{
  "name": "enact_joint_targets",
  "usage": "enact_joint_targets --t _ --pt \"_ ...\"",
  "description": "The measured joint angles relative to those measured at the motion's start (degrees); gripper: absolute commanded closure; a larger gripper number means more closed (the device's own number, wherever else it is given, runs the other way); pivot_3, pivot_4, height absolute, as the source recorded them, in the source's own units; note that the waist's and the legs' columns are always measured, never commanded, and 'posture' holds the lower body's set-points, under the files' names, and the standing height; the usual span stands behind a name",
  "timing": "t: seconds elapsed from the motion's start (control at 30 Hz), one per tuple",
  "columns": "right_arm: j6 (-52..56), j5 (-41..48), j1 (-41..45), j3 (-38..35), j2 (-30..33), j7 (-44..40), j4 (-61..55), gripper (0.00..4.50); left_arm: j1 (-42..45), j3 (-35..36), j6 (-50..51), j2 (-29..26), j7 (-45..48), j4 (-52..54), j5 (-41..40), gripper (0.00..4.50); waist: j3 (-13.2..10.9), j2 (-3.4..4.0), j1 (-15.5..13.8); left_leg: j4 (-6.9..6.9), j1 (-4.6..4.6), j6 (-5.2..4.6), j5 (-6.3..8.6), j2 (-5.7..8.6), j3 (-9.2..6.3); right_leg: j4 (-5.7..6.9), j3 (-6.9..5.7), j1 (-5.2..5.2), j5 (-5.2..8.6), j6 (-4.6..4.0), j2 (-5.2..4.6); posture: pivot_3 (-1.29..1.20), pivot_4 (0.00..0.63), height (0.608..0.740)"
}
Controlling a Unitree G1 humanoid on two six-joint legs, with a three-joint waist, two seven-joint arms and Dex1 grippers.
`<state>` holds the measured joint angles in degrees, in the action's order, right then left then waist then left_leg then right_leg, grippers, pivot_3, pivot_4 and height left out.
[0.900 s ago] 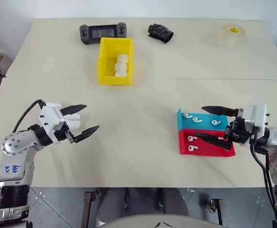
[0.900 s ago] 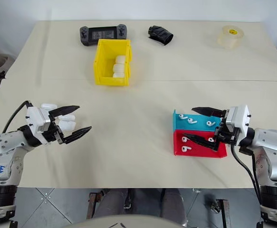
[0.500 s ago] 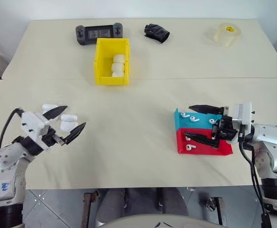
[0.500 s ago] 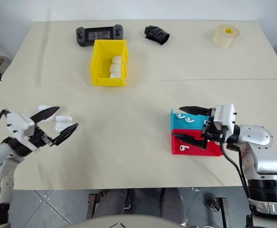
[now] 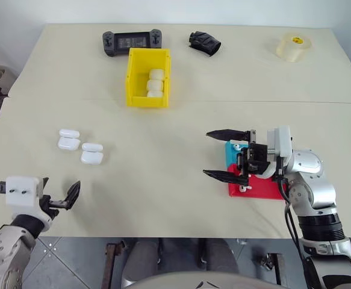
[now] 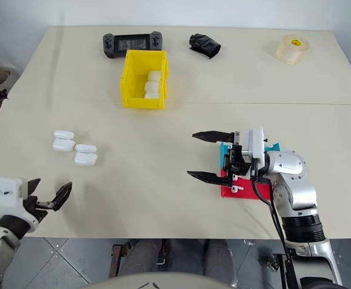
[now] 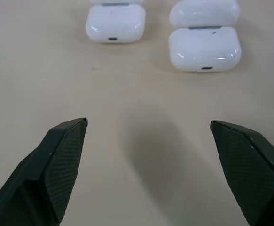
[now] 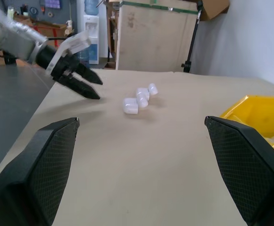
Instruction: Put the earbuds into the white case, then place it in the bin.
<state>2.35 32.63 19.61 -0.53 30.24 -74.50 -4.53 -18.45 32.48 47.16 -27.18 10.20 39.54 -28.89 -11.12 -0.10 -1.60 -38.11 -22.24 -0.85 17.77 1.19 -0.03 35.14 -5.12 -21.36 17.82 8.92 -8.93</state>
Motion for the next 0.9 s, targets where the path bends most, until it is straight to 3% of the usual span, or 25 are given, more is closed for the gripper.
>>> enact_joint_targets --t 0.2,0.37,0.57,0.9 --pt "0.05 0.12 -0.38 -0.83 2.33 -1.02 0.85 0.00 14.92 0.40 25.24 0.13 -7.58 4.03 -7.28 0.04 0.02 -0.03 0.67 -0.02 0.07 0.11 0.08 -0.06 0.21 0.09 0.27 -0.10 0.03 -0.07 0.37 0.00 0.150 0.740" --pt "0.70 0.55 -0.91 -1.78 3.17 -1.28 0.62 0.00 28.64 0.64 43.70 -1.41 -13.40 3.95 -6.52 0.04 0.05 -0.07 0.70 -0.06 0.13 0.17 0.10 -0.04 0.26 0.23 0.40 -0.14 0.05 -0.10 0.38 0.00 0.150 0.740" --pt "1.92 0.65 -2.45 -1.88 3.23 -1.07 -0.42 0.00 35.93 -2.52 45.46 -3.79 -19.88 -3.56 -9.78 0.04 0.05 -0.08 0.43 -0.08 0.13 0.21 0.12 -0.06 0.29 0.22 0.49 -0.17 0.05 -0.12 0.38 0.00 0.150 0.740" --pt "3.22 0.72 -4.40 -1.89 2.87 0.65 -4.34 0.00 41.12 -8.83 45.49 -9.28 -32.36 -15.98 -25.25 0.04 0.04 -0.08 0.34 -0.07 0.13 0.25 0.15 -0.12 0.29 0.25 0.56 -0.22 0.06 -0.12 0.36 0.00 0.150 0.740"
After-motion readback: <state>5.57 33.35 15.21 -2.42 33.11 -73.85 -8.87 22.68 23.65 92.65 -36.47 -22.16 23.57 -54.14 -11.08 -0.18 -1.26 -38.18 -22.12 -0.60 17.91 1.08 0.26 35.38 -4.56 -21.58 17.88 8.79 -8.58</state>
